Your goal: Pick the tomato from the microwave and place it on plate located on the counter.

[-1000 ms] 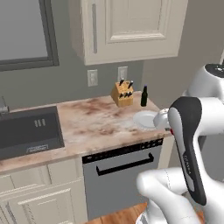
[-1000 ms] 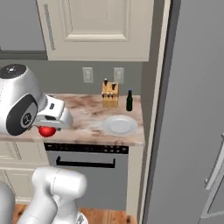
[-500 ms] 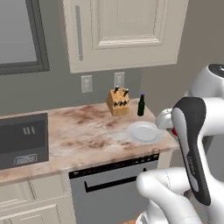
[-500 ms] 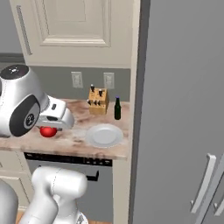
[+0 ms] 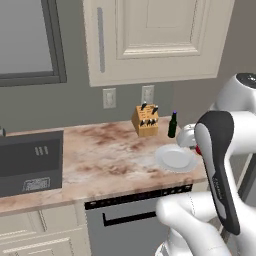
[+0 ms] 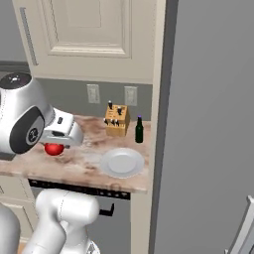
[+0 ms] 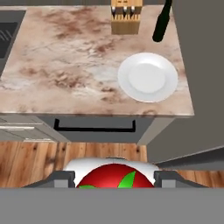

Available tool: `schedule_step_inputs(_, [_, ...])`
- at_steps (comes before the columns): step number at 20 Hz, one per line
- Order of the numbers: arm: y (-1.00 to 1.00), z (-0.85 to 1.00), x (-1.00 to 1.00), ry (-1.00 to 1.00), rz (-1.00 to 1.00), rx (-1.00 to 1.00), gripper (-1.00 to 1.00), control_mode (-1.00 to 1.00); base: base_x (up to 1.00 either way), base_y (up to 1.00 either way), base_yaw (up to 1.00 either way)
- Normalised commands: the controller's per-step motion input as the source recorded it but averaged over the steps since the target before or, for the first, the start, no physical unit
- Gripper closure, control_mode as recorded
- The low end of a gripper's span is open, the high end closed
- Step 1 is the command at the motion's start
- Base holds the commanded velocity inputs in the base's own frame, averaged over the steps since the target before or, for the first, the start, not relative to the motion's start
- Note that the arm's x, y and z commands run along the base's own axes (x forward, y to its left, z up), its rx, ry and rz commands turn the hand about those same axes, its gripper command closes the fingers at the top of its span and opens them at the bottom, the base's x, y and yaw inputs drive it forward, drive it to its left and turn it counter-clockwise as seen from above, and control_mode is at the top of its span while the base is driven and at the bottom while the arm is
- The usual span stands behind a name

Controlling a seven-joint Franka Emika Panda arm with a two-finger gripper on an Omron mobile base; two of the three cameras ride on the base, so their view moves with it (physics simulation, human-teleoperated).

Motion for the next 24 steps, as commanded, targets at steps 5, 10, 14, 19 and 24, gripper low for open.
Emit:
schedule_step_inputs(5, [-0.37,-0.31,0.64,0.10,0.06,0.00,1.00,-1.00,0.00,0.00,0.00])
schedule_step_inputs(10, [-0.62,-0.54,0.79,0.18,0.00,0.00,1.00,-1.00,0.00,0.00,0.00])
schedule_step_inputs(14, [-0.29,-0.62,0.88,0.23,0.00,0.00,1.00,-1.00,0.00,0.00,0.00])
schedule_step_inputs(19, [-0.15,-0.62,0.86,0.16,0.00,0.00,1.00,-1.00,0.00,0.00,0.00])
schedule_step_inputs(24, [-0.01,-0.62,0.63,0.01,0.00,-0.01,1.00,-1.00,0.00,0.00,0.00])
